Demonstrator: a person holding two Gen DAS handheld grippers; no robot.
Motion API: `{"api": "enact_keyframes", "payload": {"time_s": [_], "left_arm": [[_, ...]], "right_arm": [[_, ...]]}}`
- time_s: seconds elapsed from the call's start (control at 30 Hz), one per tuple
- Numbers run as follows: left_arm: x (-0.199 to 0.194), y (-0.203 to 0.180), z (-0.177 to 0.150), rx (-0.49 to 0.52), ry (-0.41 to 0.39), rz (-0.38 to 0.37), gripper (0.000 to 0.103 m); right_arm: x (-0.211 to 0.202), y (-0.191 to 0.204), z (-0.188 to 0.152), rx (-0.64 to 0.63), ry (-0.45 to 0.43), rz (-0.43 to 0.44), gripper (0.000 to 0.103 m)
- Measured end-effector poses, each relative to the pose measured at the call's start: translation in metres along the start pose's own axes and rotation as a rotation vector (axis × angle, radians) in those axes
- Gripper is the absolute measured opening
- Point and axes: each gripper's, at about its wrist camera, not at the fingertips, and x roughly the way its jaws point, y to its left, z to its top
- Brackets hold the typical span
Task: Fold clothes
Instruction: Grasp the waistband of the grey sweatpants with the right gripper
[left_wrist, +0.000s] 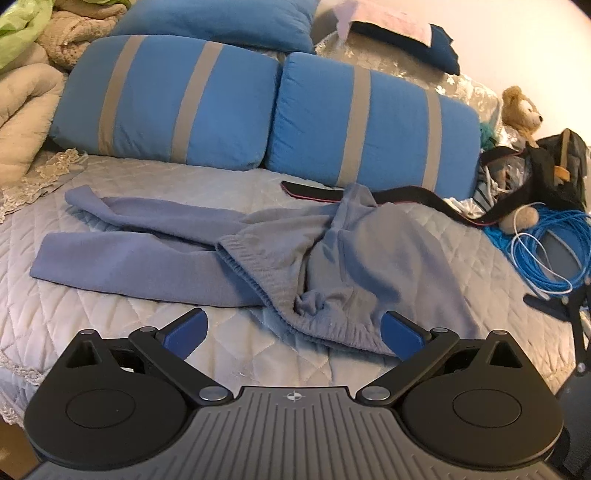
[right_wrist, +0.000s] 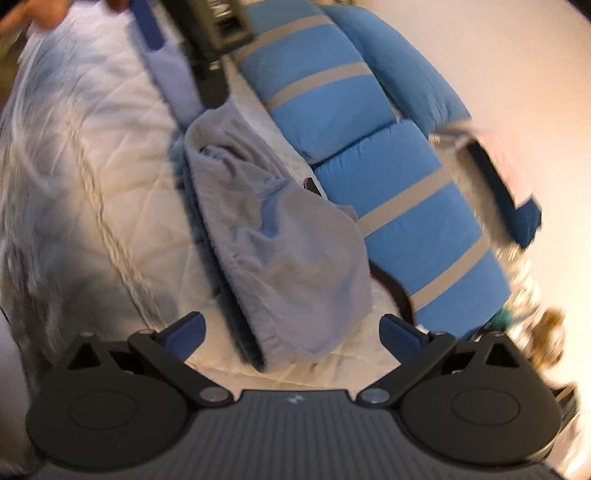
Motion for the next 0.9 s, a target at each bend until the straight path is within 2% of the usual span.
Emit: {"api": "enact_keyframes", "payload": {"time_s": [0.17,0.23,0.33,0.5,0.8,0.9], "left_arm": [[0.001,-0.001,0.001,-0.008,0.021,-0.021,0.102],[0.0,-0.002,0.001,-0.011,0.014,-0.039,0.102],[0.003,-0.002,0.001,-0.01,0.021,-0.044,0.102],[0.005,-0.002,0.0,-0.02,0.026,-0.043,0.102],[0.008,0.0,-0.001,-0.05,0.031,-0.058,0.102],[0.008,0.001,-0.001,-0.067,0.032,-0.07,0.102]], "right_arm": [[0.014,0.015,-0.006,-0.269,0.07,-0.043,0.102],[0.021,0.023,-0.013,-0.352,0.062,-0.069,0.102],[0.034,0.037,-0.024,-0.441,0.054,-0.151,0.103],[0.044,0.044,-0.027,-0.481,0.028,-0.239,0.102],[0.052,0.041,-0.006,-0.404,-0.011,-0.2,0.097],[0.049,0.046,-0.005,-0.397,-0.015,-0.153,0.076]]}}
